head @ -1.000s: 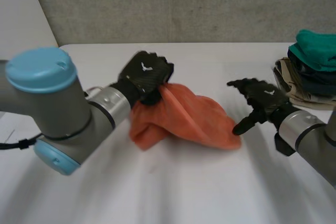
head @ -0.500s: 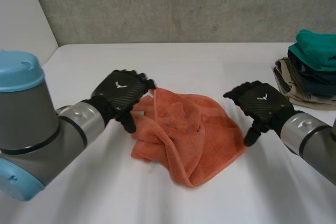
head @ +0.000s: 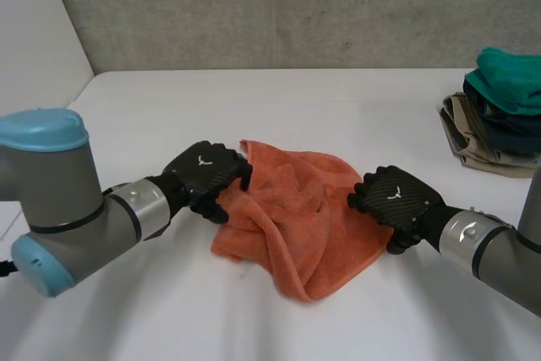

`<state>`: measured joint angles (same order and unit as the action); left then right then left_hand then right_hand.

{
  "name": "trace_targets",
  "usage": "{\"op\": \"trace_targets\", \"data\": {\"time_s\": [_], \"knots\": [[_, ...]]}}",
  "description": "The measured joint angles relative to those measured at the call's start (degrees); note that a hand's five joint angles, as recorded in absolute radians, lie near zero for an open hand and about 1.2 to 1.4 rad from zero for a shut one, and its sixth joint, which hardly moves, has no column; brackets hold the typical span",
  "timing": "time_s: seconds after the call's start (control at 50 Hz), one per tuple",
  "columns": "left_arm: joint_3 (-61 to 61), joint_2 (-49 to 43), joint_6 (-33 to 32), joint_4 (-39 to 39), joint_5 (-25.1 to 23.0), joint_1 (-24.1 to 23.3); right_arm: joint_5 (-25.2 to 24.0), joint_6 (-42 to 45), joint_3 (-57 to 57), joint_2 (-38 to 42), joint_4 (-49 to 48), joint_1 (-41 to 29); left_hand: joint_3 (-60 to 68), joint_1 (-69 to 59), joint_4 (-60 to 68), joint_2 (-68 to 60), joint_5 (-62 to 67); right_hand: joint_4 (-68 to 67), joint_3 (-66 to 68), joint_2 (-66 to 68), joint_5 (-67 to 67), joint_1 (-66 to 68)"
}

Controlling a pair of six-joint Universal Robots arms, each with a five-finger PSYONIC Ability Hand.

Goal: Fold the laundry.

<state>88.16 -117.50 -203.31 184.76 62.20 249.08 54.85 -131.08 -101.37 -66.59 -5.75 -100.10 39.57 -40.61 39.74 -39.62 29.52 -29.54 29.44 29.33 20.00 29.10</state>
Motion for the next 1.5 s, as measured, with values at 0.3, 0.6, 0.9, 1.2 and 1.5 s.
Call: {"op": "trace_targets", "data": {"time_s": [0.3,0.6,0.9,1.2,1.5], "knots": [[-2.2,-2.7,-2.3,0.1,2.5,0.0,0.8,1.5,3.6,6.2,-2.5,-0.3,27.4,-25.3,27.7,-27.8,26.7,-36.9,36.8,37.4,35.8,34.2],[-1.2,9.3,-1.4,0.5,8.4,2.1,10.3,-6.6,8.1,-7.0,-1.4,0.1,28.5,-25.3,28.8,-28.8,26.8,-39.0,38.6,38.2,36.6,34.2],[4.2,17.8,-0.4,0.8,10.7,4.0,12.6,-11.6,16.9,-17.8,17.2,0.5,1.6,0.0,1.0,-1.3,1.3,-39.0,38.6,38.2,37.7,34.2],[4.8,1.8,-0.6,2.6,9.6,7.0,12.7,-11.2,13.4,-13.6,15.2,-0.3,-15.2,16.1,-16.3,15.5,-16.2,-39.0,38.7,38.2,37.7,34.2],[-3.9,-4.5,2.6,7.2,5.3,10.3,12.4,-11.3,9.7,-13.6,12.6,-0.7,-16.9,16.2,-17.6,16.9,-17.7,-39.0,38.6,38.2,37.7,34.2]]}}
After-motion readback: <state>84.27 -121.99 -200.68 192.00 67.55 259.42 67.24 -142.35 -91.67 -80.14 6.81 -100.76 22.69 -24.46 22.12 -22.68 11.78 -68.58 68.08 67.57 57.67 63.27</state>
